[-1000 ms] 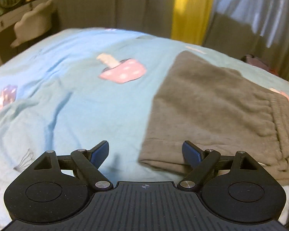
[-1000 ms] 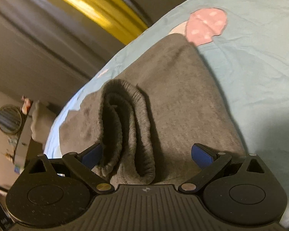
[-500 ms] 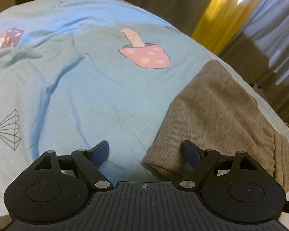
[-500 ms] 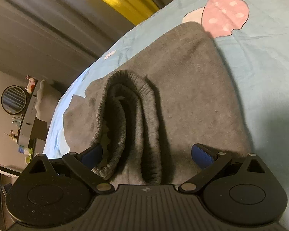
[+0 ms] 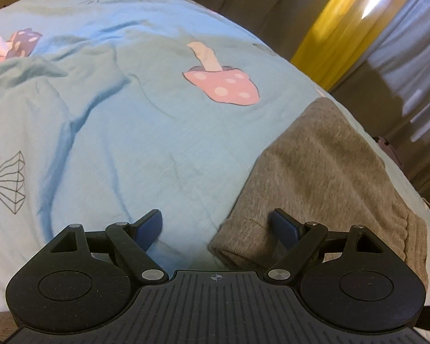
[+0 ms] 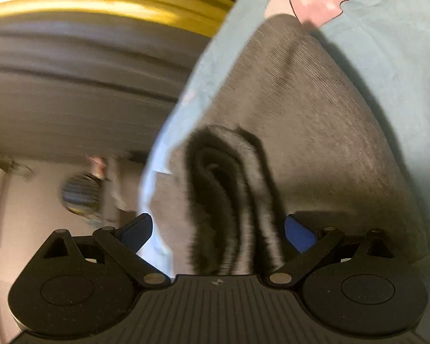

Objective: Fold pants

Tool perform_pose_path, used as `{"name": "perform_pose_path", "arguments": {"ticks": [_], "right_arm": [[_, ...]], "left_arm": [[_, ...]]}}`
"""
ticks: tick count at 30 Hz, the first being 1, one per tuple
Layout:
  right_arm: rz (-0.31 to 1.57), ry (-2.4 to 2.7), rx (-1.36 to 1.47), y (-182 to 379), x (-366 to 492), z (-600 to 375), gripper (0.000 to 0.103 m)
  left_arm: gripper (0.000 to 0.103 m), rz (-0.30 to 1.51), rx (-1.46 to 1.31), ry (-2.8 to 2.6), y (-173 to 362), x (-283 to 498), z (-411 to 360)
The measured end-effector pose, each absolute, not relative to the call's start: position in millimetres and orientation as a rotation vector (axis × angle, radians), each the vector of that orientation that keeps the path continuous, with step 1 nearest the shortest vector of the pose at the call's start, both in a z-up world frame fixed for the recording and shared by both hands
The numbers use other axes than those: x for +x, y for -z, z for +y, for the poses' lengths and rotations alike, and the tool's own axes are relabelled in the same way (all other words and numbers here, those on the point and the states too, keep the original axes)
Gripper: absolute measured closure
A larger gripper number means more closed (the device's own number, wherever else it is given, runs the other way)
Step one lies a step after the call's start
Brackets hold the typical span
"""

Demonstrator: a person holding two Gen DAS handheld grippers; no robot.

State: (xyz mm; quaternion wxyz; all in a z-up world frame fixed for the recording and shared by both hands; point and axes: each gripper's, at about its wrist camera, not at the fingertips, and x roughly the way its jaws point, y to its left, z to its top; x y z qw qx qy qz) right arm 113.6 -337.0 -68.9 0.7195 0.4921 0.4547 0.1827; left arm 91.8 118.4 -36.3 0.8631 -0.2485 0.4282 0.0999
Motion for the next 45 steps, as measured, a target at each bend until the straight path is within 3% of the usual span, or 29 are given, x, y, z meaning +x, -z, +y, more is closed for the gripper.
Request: {"name": "perform_pose_path", "arguments": {"ticks": [4, 6, 7, 9, 11, 13, 15, 16, 22, 34, 45], "right_arm": [[1.033, -0.466, 0.941, 58.1, 124.8, -301.2, 0.005], [1.013, -0.472, 0.864, 49.0, 127.1, -283.3, 0.033], [1.0, -0.461, 0.79, 44.5, 127.0, -275.7, 0.058], [0.996, -0.451, 0.77, 46.6, 129.1, -271.2, 0.055], [1.05, -0.433, 0.818, 56.8, 132.4, -273.0, 0.03], [1.047, -0.455, 0.833, 57.5, 131.7, -266.9, 0.021], [1.041, -0.437, 0.75, 47.9, 133.4, -254.4, 0.031], [1.031, -0.402, 0.676, 40.1, 132.4, -245.2, 0.06], [0.919, -0.408, 0.717, -6.8, 131.4, -248.5, 0.064], [0.721, -0.435, 0.982, -82.8, 124.5, -288.2, 0.065], [0.694, -0.468, 0.923, -90.6, 103.1, -296.4, 0.067]], "left_arm": [[0.015, 0.898, -0.512, -0.214, 37.6, 94.4, 115.6], [0.015, 0.896, -0.514, -0.218, 37.6, 93.6, 115.7], [0.016, 0.895, -0.519, -0.219, 37.8, 93.3, 116.1], [0.016, 0.893, -0.532, -0.218, 38.6, 93.1, 116.9], [0.016, 0.889, -0.533, -0.213, 39.4, 93.8, 116.4], [0.016, 0.885, -0.528, -0.209, 40.0, 94.6, 115.2], [0.017, 0.884, -0.526, -0.207, 40.4, 94.7, 114.6], [0.017, 0.882, -0.526, -0.208, 40.2, 94.6, 115.0], [0.017, 0.826, -0.474, -0.033, 27.6, 83.8, 101.0], [0.012, 0.904, 0.045, 0.265, 25.3, 75.9, -3.0], [0.014, 0.892, -0.219, 0.119, 24.7, 82.6, 40.4]]}}
